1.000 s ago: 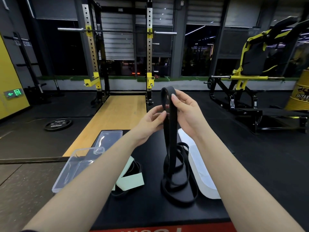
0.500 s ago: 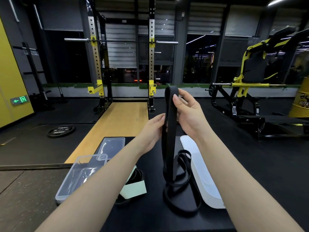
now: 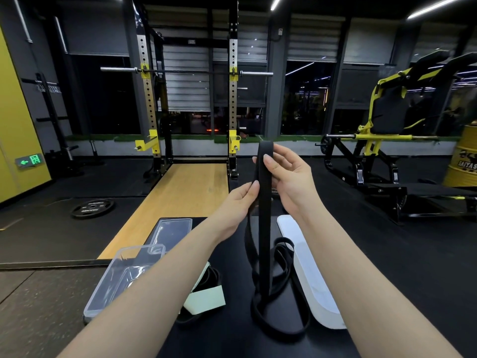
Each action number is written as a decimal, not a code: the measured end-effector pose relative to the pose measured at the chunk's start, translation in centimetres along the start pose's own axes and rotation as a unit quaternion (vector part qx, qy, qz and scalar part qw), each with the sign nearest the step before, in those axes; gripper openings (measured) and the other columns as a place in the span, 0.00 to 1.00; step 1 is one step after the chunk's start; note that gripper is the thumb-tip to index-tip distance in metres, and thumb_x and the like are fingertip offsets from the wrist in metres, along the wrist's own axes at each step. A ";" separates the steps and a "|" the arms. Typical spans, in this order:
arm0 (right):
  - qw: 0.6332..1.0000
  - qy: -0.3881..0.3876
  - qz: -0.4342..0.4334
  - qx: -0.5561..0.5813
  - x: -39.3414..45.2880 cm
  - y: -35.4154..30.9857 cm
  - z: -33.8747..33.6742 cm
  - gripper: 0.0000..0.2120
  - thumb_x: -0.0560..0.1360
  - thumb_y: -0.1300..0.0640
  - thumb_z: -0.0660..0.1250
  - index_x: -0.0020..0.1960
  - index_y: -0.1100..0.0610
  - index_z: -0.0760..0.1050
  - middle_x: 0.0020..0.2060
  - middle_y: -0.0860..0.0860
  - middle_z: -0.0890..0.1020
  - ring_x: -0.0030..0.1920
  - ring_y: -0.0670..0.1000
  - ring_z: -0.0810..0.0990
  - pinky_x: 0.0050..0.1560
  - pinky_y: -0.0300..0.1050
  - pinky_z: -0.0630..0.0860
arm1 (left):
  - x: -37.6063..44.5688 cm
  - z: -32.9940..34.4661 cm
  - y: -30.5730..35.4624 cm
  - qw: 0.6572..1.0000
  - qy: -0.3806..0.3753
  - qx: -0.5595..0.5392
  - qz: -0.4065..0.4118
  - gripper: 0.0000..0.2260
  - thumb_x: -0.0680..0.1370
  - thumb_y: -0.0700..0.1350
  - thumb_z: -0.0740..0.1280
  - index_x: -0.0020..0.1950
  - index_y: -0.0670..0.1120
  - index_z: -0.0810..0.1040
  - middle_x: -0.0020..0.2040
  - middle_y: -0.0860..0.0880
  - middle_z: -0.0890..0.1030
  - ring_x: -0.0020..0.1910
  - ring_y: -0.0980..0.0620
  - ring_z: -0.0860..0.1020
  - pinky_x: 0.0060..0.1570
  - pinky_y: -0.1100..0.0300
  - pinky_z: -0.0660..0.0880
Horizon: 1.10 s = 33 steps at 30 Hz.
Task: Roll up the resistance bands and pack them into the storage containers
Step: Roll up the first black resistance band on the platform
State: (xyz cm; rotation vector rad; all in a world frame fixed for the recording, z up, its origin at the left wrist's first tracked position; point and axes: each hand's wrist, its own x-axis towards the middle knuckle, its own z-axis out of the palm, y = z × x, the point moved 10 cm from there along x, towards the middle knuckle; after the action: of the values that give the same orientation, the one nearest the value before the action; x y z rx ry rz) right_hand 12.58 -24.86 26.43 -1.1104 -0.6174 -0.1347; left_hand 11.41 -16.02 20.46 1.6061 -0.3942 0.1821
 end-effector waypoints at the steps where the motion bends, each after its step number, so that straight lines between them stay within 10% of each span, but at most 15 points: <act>1: 1.000 -0.001 0.002 0.002 0.0 0.1 0.0 0.12 0.75 0.67 0.65 0.57 0.59 0.76 0.47 0.53 0.82 0.51 0.53 0.82 0.49 0.45 0.80 | -0.1 0.3 0.0 1.000 -0.007 -0.016 0.002 0.15 0.82 0.50 0.53 0.56 0.43 0.75 0.46 0.48 0.79 0.46 0.54 0.78 0.54 0.56 0.74; 7: 0.999 0.027 -0.002 -0.033 0.3 0.5 -0.7 0.11 0.73 0.67 0.69 0.52 0.55 0.78 0.48 0.53 0.82 0.49 0.53 0.81 0.45 0.47 0.79 | 0.0 1.3 -0.4 0.998 -0.014 -0.063 -0.024 0.20 0.77 0.60 0.52 0.57 0.47 0.70 0.37 0.51 0.72 0.35 0.55 0.72 0.46 0.59 0.73; 17: 0.988 0.056 -0.032 -0.138 0.3 -0.5 -1.1 0.14 0.71 0.68 0.72 0.51 0.54 0.73 0.45 0.47 0.81 0.39 0.41 0.82 0.38 0.37 0.79 | 0.0 -1.2 0.7 0.998 0.055 -0.016 0.001 0.08 0.79 0.42 0.64 0.56 0.45 0.78 0.49 0.48 0.82 0.50 0.51 0.80 0.56 0.51 0.77; 33: 0.981 -0.070 0.014 -0.181 1.3 -0.1 0.0 0.19 0.75 0.67 0.66 0.64 0.54 0.74 0.59 0.55 0.80 0.60 0.55 0.79 0.56 0.49 0.78 | 0.2 -1.9 1.0 0.999 0.047 0.008 -0.005 0.06 0.76 0.43 0.67 0.53 0.50 0.78 0.49 0.49 0.83 0.50 0.52 0.81 0.52 0.54 0.78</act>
State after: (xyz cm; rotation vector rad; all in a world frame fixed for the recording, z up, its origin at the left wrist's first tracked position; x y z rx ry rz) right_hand 13.66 -24.67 27.18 -1.4895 -0.7200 -0.1488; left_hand 11.49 -14.16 21.65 1.6082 -0.3122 0.2522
